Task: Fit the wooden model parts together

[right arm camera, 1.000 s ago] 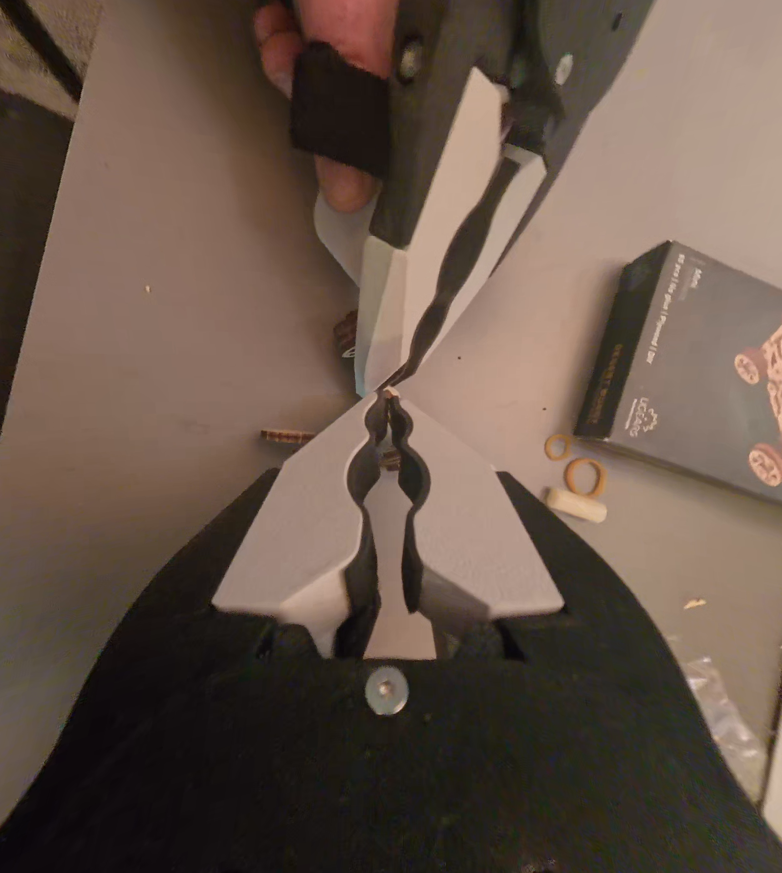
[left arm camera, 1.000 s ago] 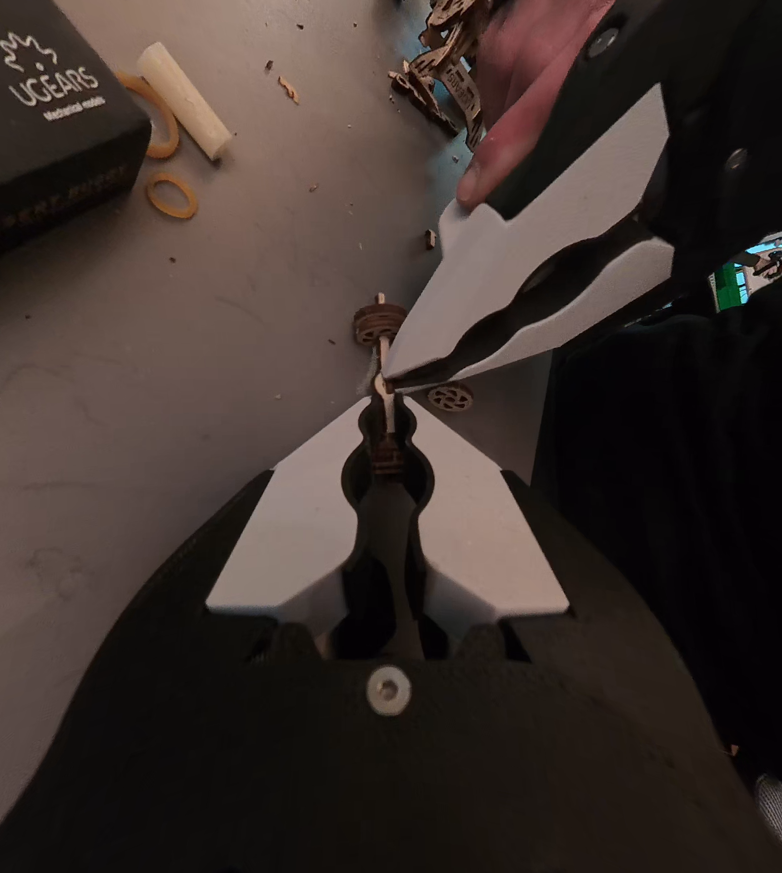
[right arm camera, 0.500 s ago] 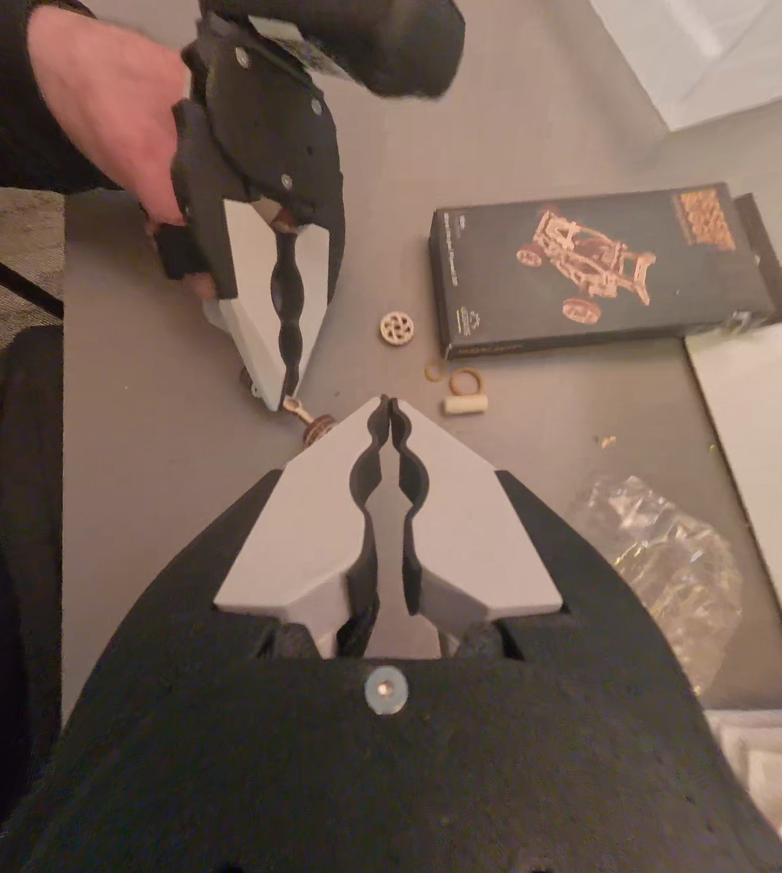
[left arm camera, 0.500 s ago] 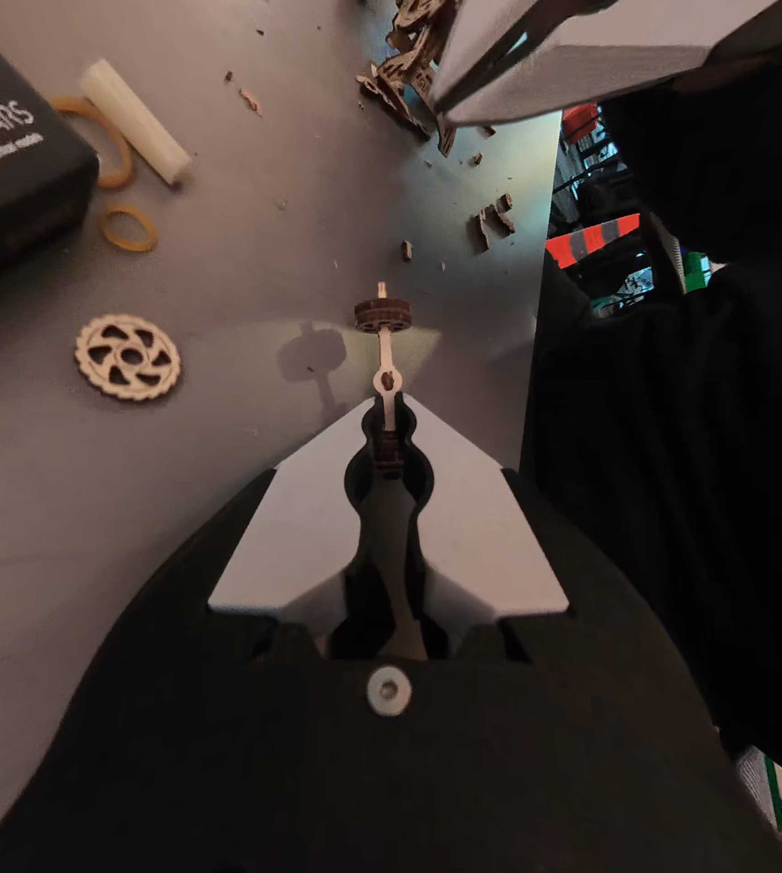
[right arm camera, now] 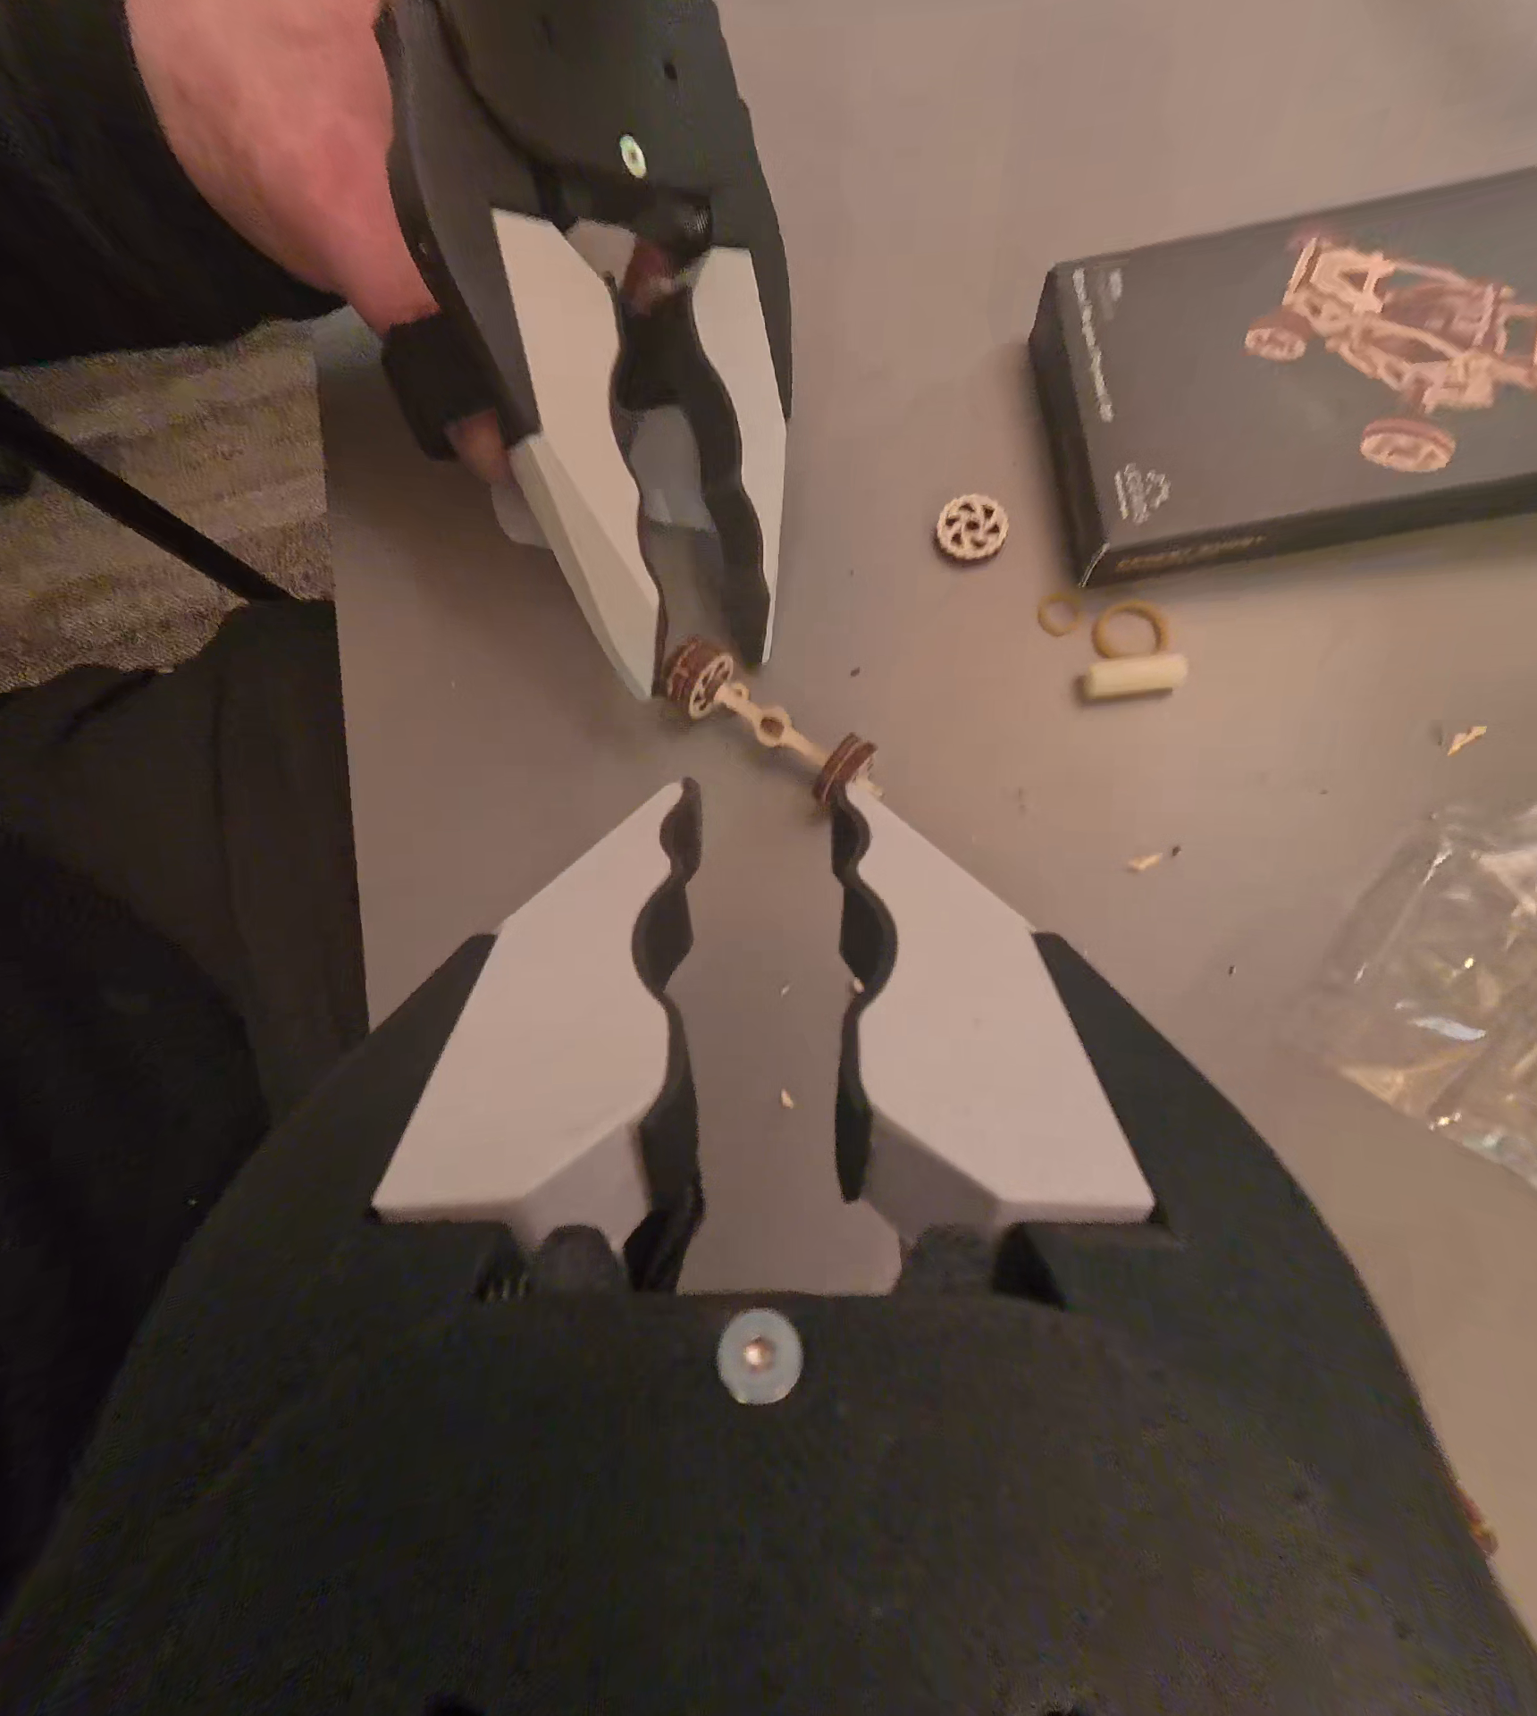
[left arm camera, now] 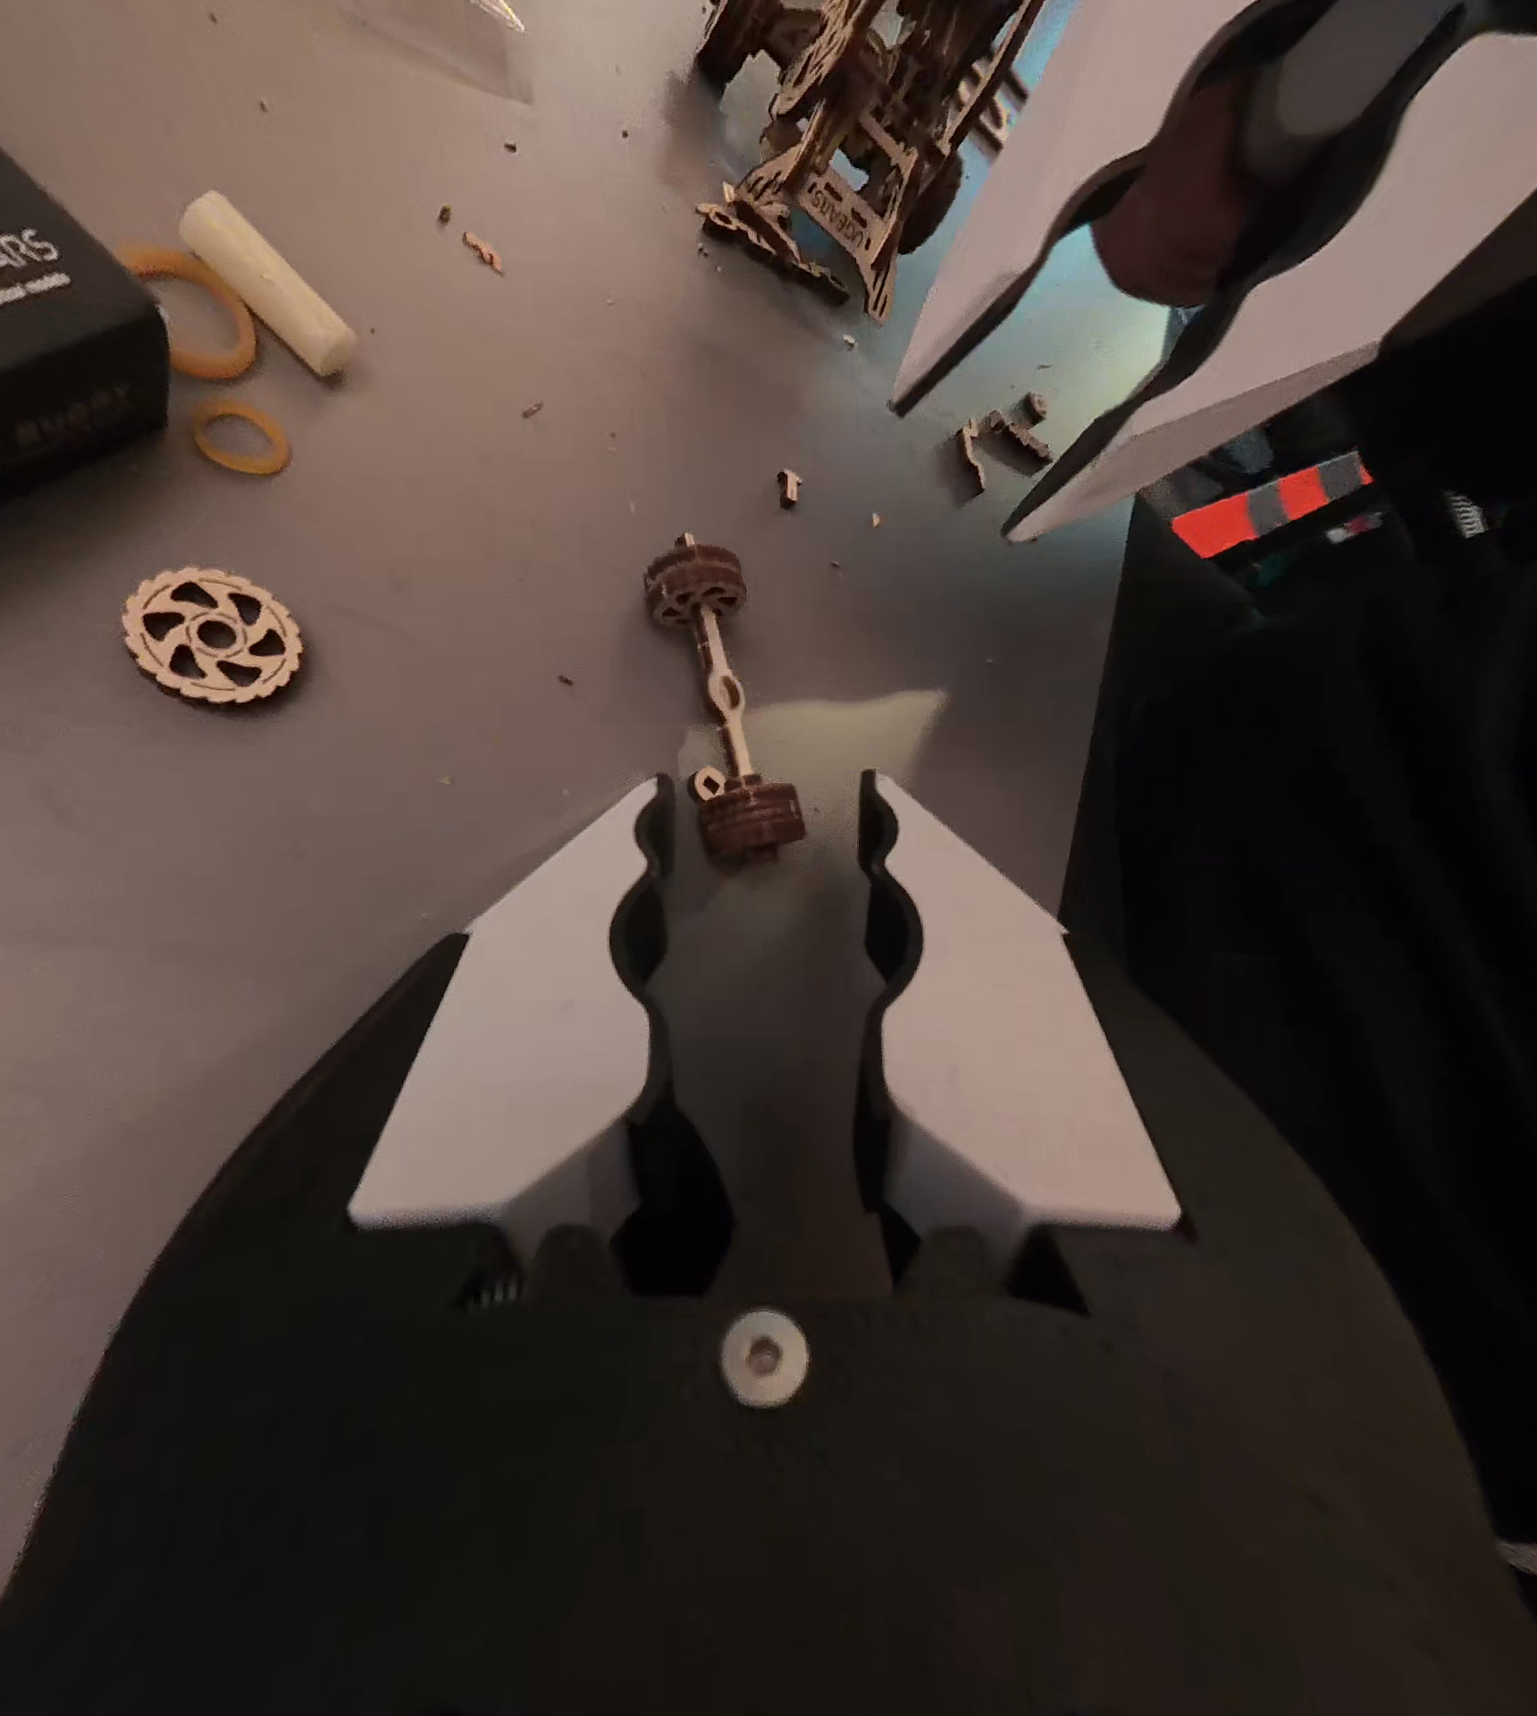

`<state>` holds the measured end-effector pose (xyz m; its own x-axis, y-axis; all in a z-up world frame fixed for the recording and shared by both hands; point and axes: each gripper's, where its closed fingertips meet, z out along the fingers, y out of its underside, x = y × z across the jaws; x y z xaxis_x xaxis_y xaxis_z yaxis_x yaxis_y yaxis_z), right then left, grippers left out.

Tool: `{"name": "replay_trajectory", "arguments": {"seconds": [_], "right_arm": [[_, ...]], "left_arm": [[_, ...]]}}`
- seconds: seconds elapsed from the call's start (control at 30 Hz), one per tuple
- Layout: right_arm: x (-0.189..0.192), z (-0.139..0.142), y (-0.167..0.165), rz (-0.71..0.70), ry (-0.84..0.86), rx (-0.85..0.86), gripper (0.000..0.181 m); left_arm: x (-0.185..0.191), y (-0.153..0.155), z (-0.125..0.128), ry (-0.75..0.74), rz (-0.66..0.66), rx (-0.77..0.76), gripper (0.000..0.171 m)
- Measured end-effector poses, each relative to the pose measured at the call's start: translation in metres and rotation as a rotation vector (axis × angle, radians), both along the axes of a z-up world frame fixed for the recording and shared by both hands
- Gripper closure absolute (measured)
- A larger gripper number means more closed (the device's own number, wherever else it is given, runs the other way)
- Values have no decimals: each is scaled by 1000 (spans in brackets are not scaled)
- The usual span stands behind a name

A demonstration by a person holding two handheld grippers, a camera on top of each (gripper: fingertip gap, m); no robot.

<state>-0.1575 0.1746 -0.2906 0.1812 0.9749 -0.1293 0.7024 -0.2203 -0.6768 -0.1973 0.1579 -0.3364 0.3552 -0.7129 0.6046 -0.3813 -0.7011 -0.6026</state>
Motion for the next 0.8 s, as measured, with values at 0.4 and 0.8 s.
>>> {"name": "replay_trajectory", "arguments": {"seconds": [0.4,0.8], "right_arm": [[30,0,-23,-52,44,-52,155],[51,31,-5,-177,168,41,142]], "left_arm": [[23,-3,-10,241,-1,279,157],[54,-2,41,373,-58,767,157]]}}
